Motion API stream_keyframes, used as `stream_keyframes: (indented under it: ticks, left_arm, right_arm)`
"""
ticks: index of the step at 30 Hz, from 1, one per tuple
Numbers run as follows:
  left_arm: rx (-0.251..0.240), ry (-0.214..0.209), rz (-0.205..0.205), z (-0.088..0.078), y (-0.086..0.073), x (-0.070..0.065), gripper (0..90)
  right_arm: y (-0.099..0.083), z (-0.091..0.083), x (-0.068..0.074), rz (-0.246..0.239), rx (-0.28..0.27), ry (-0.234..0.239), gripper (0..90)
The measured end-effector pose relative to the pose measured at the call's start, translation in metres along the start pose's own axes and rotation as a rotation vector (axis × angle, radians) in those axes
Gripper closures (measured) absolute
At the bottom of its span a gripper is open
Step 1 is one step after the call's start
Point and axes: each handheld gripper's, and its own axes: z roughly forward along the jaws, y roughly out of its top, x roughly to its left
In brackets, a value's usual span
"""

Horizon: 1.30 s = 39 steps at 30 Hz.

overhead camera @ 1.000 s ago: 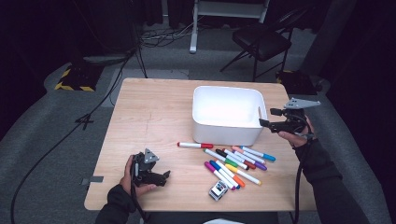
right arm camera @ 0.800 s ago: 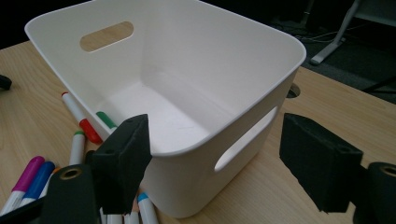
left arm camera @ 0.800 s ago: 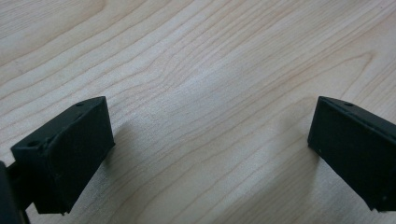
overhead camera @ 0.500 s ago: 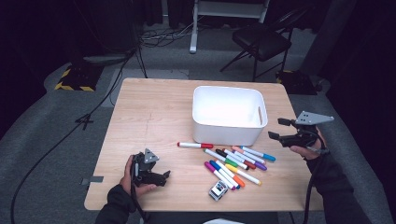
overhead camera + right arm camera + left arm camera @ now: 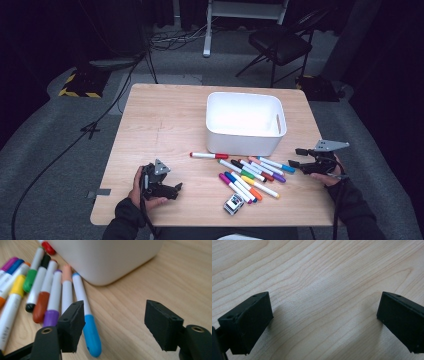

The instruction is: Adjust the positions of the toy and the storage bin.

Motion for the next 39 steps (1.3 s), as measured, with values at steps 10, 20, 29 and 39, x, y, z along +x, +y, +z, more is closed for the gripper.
stream_keyframes:
  ticks: [10,20,29,39]
  left_arm:
    - [-0.001,-0.003,0.000,0.000,0.000,0.000,0.4]
    - [-0.001,0.002,0.007,0.000,0.000,0.000,0.3]
    - [0.000,0.002,0.014,0.001,0.001,0.001,0.2]
    - [0.000,0.001,0.014,0.001,0.001,0.001,0.3]
  right_arm:
    - [-0.014,0.019,0.006,-0.044,0.065,0.044,43.8]
    - [-0.015,0.022,0.012,-0.120,0.073,0.068,60.9]
    - [-0.016,0.020,0.014,-0.135,0.068,0.079,70.2]
    - [-0.017,0.019,0.015,-0.151,0.065,0.097,75.2]
